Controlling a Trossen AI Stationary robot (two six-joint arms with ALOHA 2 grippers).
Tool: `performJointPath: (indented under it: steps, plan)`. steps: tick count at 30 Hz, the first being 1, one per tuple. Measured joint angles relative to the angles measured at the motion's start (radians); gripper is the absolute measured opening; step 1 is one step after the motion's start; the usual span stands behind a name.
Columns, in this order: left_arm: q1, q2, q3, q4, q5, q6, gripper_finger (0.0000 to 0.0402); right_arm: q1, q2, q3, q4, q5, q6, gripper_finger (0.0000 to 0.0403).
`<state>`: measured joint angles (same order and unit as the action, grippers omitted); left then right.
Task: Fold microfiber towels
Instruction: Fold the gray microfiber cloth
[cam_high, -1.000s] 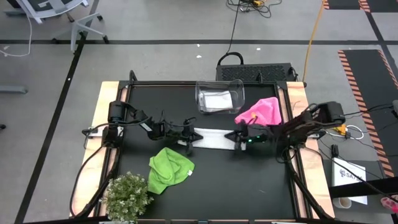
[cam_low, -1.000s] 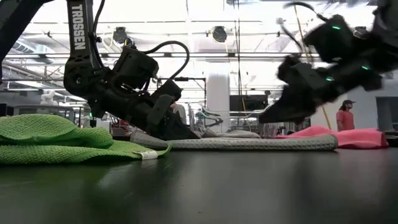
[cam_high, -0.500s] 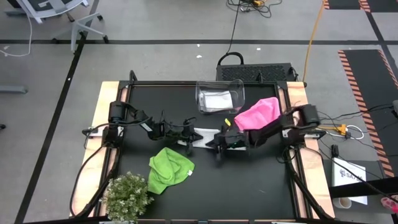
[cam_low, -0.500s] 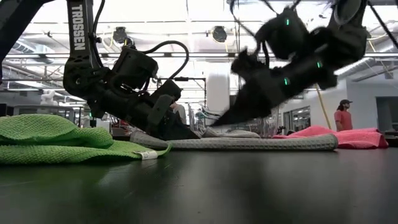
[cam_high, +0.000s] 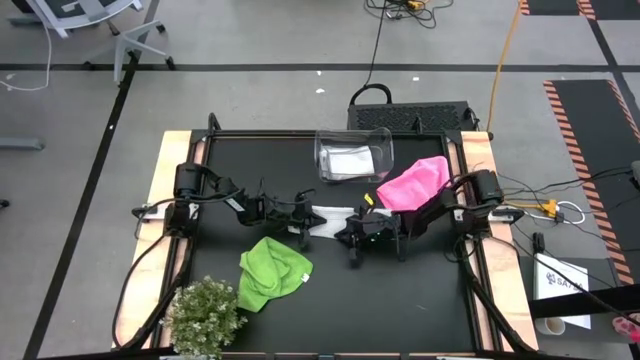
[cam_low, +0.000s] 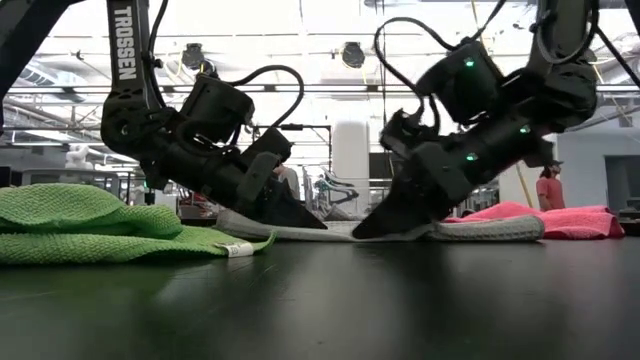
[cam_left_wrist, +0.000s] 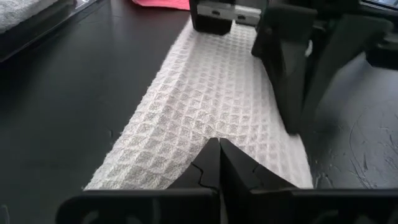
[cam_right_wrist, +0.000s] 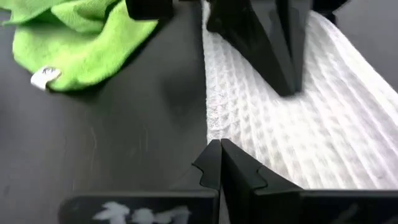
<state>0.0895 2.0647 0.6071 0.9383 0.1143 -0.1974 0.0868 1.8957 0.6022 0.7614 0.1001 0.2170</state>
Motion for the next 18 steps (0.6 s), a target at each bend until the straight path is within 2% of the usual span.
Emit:
performJointPath:
  steps: [6,18]
  plan:
    - [0.0,0.0,0.0,-0.004,0.001,0.002,0.0003,0.0,-0.128,-0.084,-0.076,-0.001,0.009,0.0]
    - [0.0,0.0,0.0,-0.005,-0.003,0.004,0.0007,0.0,-0.488,-0.2,-0.526,0.004,0.006,0.0]
